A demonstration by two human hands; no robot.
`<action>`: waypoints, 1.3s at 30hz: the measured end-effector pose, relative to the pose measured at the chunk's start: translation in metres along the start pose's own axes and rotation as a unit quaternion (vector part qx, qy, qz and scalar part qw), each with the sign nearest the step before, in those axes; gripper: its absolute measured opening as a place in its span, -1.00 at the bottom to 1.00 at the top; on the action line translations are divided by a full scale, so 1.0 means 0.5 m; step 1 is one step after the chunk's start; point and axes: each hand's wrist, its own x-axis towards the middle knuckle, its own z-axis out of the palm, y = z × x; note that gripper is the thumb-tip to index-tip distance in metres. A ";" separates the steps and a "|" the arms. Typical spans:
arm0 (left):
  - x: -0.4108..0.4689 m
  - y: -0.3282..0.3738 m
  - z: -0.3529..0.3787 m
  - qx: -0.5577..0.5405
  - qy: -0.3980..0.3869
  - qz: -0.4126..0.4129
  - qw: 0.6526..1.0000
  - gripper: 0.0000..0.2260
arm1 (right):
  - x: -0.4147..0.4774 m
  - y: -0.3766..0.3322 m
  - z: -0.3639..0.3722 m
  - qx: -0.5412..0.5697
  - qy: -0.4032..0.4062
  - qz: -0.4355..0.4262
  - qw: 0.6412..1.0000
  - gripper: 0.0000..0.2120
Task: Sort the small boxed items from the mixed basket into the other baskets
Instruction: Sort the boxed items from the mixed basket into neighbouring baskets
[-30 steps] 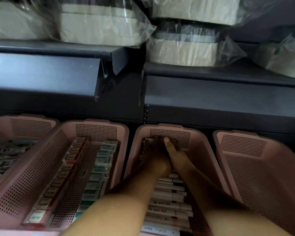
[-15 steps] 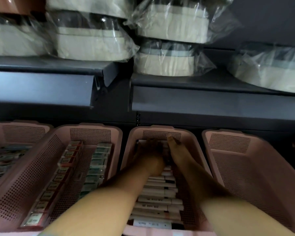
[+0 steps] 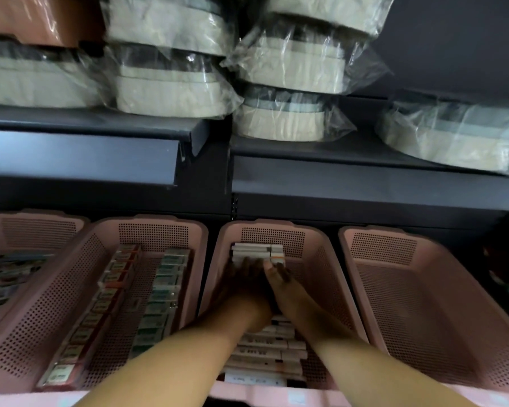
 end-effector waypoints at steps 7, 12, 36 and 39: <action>0.009 -0.008 0.009 -0.017 0.007 -0.004 1.000 -0.28 | -0.028 -0.021 -0.008 0.012 -0.019 -0.016 1.000 -0.05; 0.004 -0.003 -0.006 -0.008 -0.007 -0.005 1.000 -0.32 | -0.038 -0.029 -0.033 0.051 0.003 0.021 0.998 -0.25; -0.089 -0.005 -0.031 0.024 -0.009 0.051 0.998 -0.35 | -0.154 -0.038 -0.034 0.037 -0.012 0.068 0.997 -0.70; -0.105 -0.004 -0.023 0.026 -0.015 0.061 0.998 -0.31 | -0.164 -0.040 -0.016 0.008 -0.020 0.091 0.996 -0.61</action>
